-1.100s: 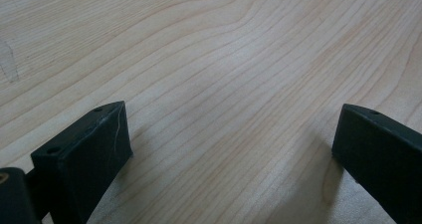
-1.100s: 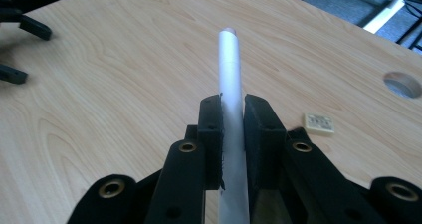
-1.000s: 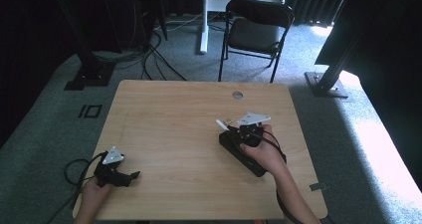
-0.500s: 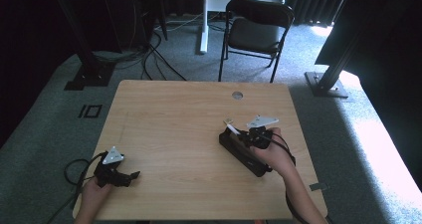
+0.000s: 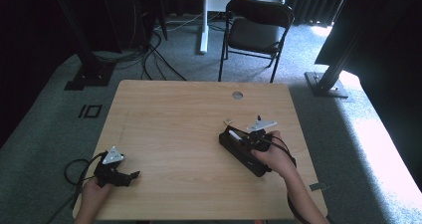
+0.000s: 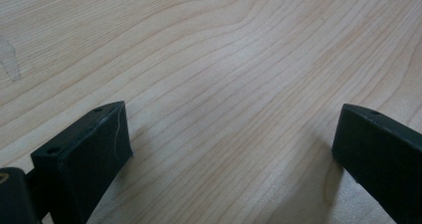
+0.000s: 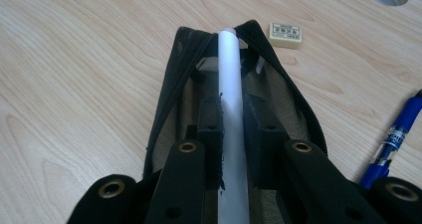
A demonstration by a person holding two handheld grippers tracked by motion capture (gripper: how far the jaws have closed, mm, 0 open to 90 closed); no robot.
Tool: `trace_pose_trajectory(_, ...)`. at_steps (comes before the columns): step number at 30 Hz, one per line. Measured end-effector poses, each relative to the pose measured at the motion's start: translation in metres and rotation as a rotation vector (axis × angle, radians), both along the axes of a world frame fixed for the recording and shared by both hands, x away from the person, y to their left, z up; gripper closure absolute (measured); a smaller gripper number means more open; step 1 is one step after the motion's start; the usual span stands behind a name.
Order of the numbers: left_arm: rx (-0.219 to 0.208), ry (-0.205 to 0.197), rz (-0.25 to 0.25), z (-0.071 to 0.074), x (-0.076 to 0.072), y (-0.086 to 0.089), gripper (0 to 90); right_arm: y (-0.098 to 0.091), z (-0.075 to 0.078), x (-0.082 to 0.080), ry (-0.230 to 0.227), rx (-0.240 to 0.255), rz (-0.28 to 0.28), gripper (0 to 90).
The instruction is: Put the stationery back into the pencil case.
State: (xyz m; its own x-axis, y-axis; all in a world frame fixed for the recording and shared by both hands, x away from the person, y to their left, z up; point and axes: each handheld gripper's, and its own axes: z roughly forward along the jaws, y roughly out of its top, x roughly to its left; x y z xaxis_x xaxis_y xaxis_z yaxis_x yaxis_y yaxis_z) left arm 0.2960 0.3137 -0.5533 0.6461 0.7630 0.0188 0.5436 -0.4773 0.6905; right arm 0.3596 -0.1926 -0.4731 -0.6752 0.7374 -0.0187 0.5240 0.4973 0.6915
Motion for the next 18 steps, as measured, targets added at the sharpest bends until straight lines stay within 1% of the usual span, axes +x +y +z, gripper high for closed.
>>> trace_pose_trajectory(7, 0.001, 0.000, 0.000, 0.000, 0.000, 0.000, 2.2, 0.001, -0.006, 0.005, 0.028, -0.029, -0.002, 78.6)
trace_pose_trajectory(13, 0.000, 0.000, 0.000, 0.000, 0.000, 0.000, 2.2, 0.002, -0.010, 0.008, 0.043, -0.045, -0.003, 78.6)
trace_pose_trajectory(15, 0.000, 0.000, 0.000, 0.000, 0.000, 0.000, 2.2, 0.004, -0.011, 0.008, 0.051, -0.043, -0.004, 78.6)
trace_pose_trajectory(18, 0.000, 0.000, 0.000, 0.000, 0.000, 0.000, 2.2, 0.006, -0.013, 0.009, 0.058, -0.053, 0.003, 78.6)
